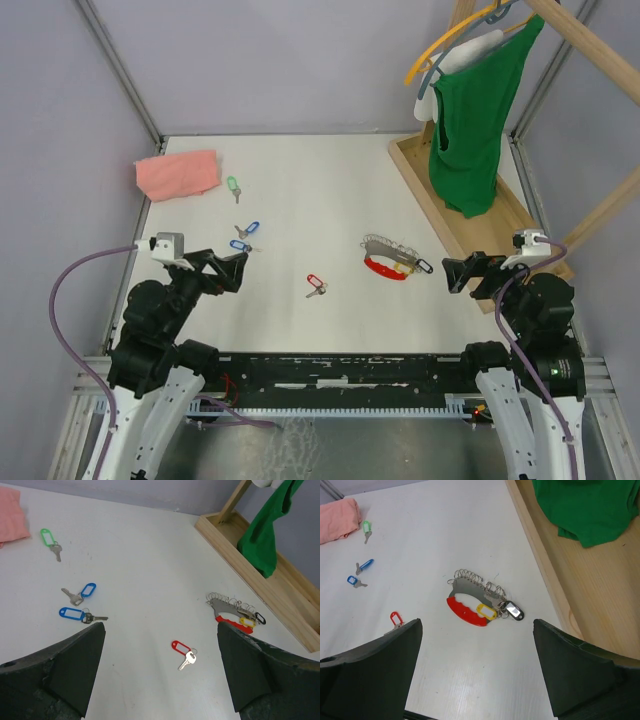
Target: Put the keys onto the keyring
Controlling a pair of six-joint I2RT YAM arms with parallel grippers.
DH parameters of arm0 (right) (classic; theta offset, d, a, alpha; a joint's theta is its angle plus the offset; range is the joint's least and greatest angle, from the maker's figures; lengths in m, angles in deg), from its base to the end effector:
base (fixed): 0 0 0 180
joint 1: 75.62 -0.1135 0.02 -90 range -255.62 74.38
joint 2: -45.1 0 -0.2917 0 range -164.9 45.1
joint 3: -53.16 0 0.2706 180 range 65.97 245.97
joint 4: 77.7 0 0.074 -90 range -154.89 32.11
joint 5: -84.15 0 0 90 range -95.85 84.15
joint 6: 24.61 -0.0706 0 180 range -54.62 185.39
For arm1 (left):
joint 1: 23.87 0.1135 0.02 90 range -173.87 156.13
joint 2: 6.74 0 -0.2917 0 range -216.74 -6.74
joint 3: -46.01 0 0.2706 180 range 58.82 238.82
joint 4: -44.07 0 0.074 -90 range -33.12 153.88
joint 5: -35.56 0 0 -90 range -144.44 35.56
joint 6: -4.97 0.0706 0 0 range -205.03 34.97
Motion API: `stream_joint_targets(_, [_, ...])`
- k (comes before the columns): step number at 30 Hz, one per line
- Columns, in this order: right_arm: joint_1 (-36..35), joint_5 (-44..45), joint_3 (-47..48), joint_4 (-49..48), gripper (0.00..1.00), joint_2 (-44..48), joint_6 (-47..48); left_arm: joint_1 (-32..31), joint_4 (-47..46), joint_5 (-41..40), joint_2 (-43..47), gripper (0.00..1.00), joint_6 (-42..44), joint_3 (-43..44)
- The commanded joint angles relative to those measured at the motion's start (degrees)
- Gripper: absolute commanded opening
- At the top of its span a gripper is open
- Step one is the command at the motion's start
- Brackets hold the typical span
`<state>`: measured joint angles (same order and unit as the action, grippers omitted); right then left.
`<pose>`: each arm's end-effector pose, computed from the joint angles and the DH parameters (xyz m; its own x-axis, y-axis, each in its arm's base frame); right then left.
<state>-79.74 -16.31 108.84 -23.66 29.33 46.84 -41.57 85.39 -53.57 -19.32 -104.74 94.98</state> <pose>0.0848 0.0190 0.3314 -0.3092 0.2914 -0.9053 -0.1560 0.9235 0.3505 0.0923 -0.0306 0.3251 -0.1845 -0.2951 -0.9375 0.2721 0.9012 -0.3372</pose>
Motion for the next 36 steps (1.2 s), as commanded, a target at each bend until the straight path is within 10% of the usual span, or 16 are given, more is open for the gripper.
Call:
stream_joint_targets(1, [-0.36, -0.14, 0.43, -1.83, 1.0, -1.42, 0.51, 0.38, -3.59, 3.49, -1.14, 0.99, 2.27, 0.34])
stream_joint_targets(17, [-0.32, -4.98, -2.21, -5.75, 1.0, -10.54, -1.38, 0.37, -13.31, 16.51, -12.67, 0.97, -7.77, -3.17])
stream_joint_targets(36, [-1.86, -6.99, -7.2, -30.09, 0.82, -44.4, -7.08, -4.89, -46.72, 19.58, -39.26, 0.93, -14.11, -13.06])
